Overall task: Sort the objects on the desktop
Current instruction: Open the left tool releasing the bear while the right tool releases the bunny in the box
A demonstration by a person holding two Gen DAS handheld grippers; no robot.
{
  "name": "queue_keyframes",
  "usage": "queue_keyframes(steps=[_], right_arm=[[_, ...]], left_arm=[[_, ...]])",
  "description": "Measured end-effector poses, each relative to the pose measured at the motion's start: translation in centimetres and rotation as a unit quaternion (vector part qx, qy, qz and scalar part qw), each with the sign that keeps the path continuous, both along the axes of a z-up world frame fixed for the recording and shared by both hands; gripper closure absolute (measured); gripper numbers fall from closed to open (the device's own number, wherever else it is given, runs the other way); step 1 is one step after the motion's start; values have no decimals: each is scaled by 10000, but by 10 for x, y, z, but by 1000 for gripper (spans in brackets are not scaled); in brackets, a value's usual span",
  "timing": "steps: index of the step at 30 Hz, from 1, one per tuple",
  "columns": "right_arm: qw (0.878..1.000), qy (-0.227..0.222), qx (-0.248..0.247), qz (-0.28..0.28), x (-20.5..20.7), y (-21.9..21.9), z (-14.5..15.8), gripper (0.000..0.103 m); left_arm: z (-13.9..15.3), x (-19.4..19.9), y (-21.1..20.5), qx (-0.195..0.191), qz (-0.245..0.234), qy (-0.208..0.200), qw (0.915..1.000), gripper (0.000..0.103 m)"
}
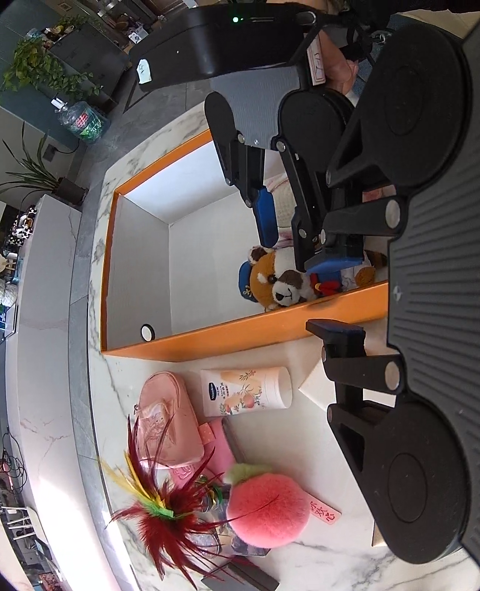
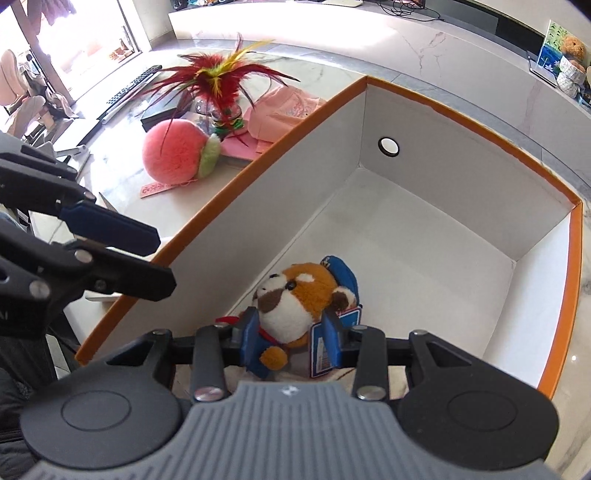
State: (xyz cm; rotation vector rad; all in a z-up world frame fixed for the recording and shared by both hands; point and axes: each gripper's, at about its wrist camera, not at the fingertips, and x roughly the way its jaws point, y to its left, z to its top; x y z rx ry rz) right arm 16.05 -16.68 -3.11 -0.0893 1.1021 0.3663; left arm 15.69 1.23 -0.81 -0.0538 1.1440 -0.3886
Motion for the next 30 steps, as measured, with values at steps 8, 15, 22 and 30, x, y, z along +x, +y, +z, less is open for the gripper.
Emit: queue_keyframes(steps=[8, 15, 22, 30], right_arm=[[9980, 423, 393, 247, 7, -7, -22, 87], [9910, 836, 562, 879, -3, 4, -18, 89], [9926, 784, 304, 876, -5, 10, -17, 88], [9995, -2, 79, 320, -27, -14, 32, 67]], left_arm=[[-9, 4, 4, -165, -38, 124, 9998, 82], [-12, 5, 2, -158, -43, 145, 9998, 82], [-13, 5, 1, -117, -5, 138, 9998, 82], [-11, 2, 4, -214, 58, 120, 9997, 82]])
